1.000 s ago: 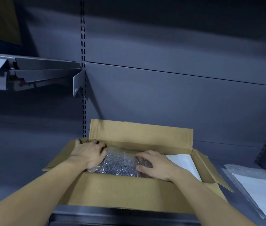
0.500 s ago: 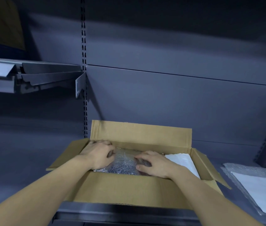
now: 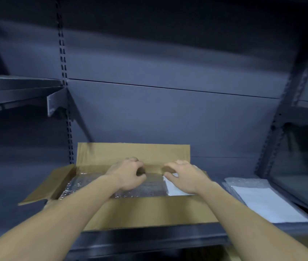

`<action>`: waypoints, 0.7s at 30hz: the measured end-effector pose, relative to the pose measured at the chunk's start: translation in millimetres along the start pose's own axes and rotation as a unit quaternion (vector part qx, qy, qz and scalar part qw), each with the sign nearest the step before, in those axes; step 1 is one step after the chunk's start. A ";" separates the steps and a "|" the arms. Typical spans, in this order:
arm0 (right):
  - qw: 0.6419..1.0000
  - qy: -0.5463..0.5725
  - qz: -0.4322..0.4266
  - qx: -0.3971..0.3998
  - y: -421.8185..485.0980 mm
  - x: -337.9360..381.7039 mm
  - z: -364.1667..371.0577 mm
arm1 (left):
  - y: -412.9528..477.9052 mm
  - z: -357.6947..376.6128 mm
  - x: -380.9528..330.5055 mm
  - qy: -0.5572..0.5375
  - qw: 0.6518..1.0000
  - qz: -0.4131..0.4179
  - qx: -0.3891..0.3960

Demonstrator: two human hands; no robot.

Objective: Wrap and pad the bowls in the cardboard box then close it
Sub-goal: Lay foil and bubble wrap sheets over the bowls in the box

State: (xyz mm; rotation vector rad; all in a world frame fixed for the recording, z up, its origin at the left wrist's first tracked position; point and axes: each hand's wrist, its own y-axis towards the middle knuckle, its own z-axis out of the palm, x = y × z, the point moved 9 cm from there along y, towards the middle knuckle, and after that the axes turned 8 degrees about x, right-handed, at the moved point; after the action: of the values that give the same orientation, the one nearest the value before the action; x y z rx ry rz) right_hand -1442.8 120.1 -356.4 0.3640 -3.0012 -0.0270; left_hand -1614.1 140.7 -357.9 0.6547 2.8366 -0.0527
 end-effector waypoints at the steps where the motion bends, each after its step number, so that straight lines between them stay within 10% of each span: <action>1: 1.000 -0.004 0.014 -0.002 -7.0 -10.0 -3.4 | 3.4 2.0 -10.7 -0.007 1.000 0.006 0.004; 21: 0.973 0.003 0.229 -0.009 -185.6 -230.9 -24.4 | 67.7 62.9 -270.6 -0.002 0.977 0.211 0.029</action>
State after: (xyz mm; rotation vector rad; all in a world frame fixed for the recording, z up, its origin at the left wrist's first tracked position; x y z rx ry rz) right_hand -1173.3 -4.9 -364.7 -0.3338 -2.9965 -0.0102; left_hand -1334.6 80.2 -355.8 1.2505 2.6366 -0.0649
